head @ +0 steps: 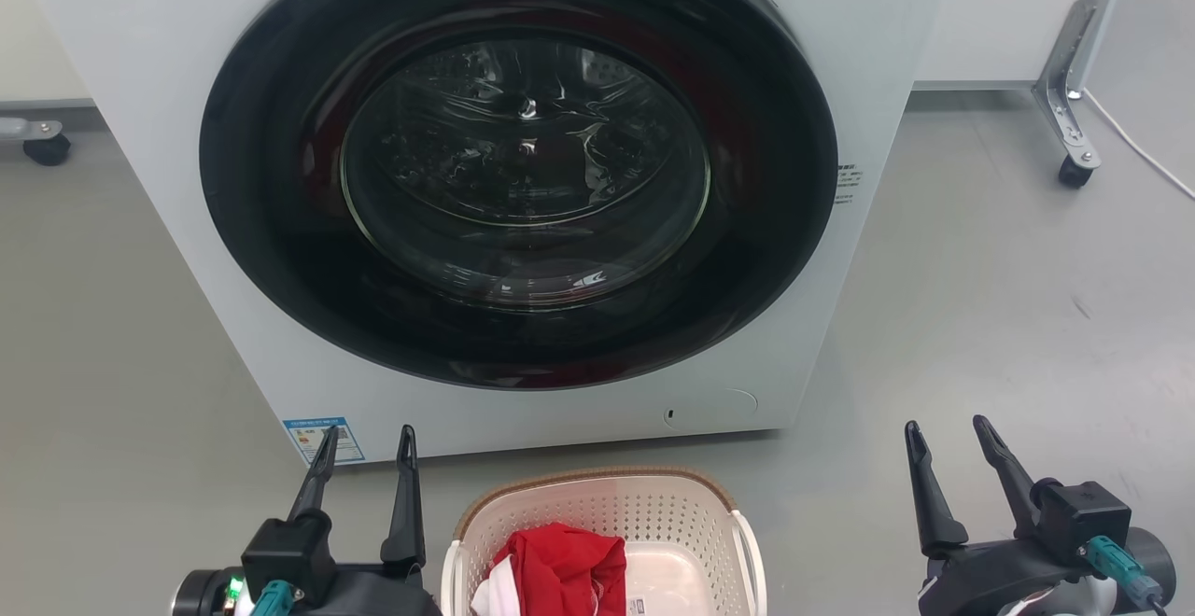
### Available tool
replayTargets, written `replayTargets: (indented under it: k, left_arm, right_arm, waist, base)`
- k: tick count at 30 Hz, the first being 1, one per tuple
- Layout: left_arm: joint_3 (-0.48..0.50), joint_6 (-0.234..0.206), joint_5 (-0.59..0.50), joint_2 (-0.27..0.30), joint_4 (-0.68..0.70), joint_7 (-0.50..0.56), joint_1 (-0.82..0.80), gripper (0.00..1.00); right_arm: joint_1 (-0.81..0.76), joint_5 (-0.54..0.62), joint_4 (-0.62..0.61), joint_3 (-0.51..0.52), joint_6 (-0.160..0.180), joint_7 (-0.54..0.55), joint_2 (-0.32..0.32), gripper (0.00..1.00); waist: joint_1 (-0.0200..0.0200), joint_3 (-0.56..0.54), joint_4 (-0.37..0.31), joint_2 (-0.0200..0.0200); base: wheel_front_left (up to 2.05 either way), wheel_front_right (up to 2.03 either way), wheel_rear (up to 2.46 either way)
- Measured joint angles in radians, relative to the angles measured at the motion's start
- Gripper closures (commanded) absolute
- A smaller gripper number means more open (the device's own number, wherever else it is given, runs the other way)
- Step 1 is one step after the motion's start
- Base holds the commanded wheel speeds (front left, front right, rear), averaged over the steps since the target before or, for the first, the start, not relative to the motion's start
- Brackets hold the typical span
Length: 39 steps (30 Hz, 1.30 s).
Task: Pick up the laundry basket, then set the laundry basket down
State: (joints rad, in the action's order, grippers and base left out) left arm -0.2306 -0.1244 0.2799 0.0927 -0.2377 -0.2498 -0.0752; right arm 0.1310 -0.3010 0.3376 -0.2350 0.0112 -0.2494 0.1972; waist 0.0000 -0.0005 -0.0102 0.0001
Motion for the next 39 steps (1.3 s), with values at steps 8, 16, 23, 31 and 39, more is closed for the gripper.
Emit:
replayTargets:
  k: [8,16,23,31,39]
  left_arm:
    - [0.002,0.000,0.000,-0.003,-0.007,0.000,0.001,0.00]
    - [0.003,0.000,0.000,-0.006,-0.013,0.000,0.001,0.00]
    - [0.002,0.000,0.000,-0.008,-0.014,0.000,0.002,0.00]
    - [0.001,0.000,-0.002,-0.015,-0.010,0.000,0.001,0.00]
    - [-0.007,0.000,-0.017,-0.018,-0.006,0.000,-0.006,0.00]
  right_arm:
    - [0.000,0.005,-0.001,0.006,-0.004,0.000,-0.007,0.00]
    - [-0.001,0.019,-0.002,0.013,-0.012,0.000,-0.012,0.00]
    - [-0.002,0.029,-0.006,0.021,-0.013,0.000,-0.015,0.00]
    - [-0.001,0.030,-0.018,0.034,-0.021,0.000,-0.015,0.00]
    - [0.008,0.038,-0.032,0.041,-0.029,0.000,-0.016,0.00]
  waist:
    - [0.0000,0.000,0.002,0.0000]
    - [0.0000,0.004,0.004,-0.0001]
    - [0.0000,0.010,0.006,-0.0001]
    - [0.0000,0.043,0.010,0.0000]
    - [0.0000,0.103,0.016,0.0000]
  base:
    - [0.00,0.00,0.00]
    - [0.00,0.00,0.00]
    - [0.00,0.00,0.00]
    - [0.00,0.00,0.00]
    - [0.00,0.00,0.00]
